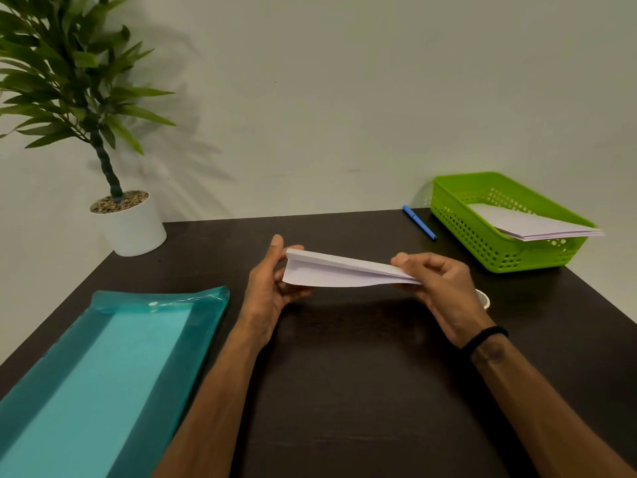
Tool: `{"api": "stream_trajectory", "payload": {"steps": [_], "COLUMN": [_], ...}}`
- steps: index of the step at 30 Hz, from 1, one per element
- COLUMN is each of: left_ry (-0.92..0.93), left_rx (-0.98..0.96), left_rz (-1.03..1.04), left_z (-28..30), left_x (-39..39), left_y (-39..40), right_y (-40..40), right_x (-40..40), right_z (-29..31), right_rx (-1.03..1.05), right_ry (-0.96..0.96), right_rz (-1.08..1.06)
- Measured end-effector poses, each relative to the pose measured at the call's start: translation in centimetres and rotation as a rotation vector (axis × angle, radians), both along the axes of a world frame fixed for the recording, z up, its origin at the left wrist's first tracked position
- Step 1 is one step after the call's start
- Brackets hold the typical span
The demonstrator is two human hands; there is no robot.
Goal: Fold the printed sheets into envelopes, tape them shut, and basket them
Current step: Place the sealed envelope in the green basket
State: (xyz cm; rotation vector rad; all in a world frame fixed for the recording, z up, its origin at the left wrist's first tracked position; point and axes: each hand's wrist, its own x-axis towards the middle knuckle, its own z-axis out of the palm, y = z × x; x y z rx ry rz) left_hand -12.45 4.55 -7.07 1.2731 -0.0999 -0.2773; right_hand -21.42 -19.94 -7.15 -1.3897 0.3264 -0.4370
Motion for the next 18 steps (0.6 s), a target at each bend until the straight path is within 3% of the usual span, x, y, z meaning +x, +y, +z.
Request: {"api": "stream_trajectory", "payload": {"steps": [10, 18], "left_ry": [-0.042, -0.064], "left_rx": [-0.006, 0.144], "left_rz": [-0.036, 0.019], "left_z": [0.05, -0.62], "left_x": [-0.25, 0.14], "left_y": [-0.05, -0.22], "right_y": [0.16, 0.29], "right_x": [-0.17, -0.09], "right_z": [-0.89, -0.97], "right_rx": [-0.475, -0.542], "right_ry": [0.053, 0.002], "right_rz": [-0.031, -0.068]}}
